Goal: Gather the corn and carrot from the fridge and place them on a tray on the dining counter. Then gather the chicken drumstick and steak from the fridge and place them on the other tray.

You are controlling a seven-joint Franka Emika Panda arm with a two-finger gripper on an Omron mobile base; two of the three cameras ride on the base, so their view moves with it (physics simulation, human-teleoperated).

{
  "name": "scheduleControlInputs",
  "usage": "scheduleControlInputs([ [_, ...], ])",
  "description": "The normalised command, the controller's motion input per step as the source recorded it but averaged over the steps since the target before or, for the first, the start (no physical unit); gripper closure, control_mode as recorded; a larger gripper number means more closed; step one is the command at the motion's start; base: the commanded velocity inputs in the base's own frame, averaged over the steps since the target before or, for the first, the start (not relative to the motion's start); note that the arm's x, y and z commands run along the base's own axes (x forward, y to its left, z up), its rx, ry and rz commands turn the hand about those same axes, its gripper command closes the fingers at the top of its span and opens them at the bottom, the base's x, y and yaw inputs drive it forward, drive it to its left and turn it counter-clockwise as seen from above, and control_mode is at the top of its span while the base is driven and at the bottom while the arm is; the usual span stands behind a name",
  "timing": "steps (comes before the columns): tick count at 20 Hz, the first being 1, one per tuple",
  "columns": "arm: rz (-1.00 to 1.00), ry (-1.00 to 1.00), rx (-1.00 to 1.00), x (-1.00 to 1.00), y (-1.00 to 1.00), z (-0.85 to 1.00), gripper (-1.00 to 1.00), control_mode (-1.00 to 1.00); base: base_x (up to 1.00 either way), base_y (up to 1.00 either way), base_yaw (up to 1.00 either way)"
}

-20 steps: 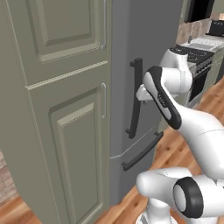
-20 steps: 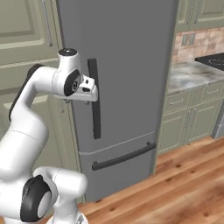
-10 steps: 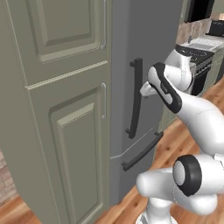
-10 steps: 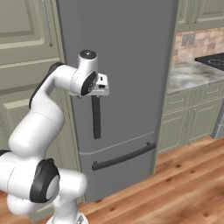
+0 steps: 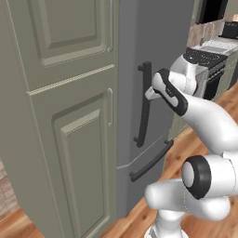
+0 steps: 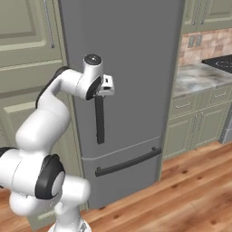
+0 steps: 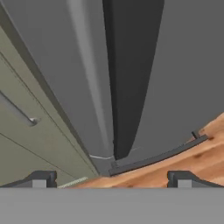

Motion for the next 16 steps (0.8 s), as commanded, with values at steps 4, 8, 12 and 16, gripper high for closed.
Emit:
scheduleControlInputs([
  [4, 0.03, -0.01, 0.0, 0.36, -0.06, -0.06, -1.0, -1.0, 0.0, 0.0, 0.0],
  [8, 0.13, 0.0, 0.02, 0.39, 0.0, 0.0, -1.0, -1.0, 0.0, 0.0, 0.0],
  [12, 0.14, 0.0, 0.0, 0.43, -0.01, 0.0, -1.0, -1.0, 0.0, 0.0, 0.0],
  [16, 0.06, 0.0, 0.0, 0.24, -0.06, -0.03, -1.0, -1.0, 0.0, 0.0, 0.0],
])
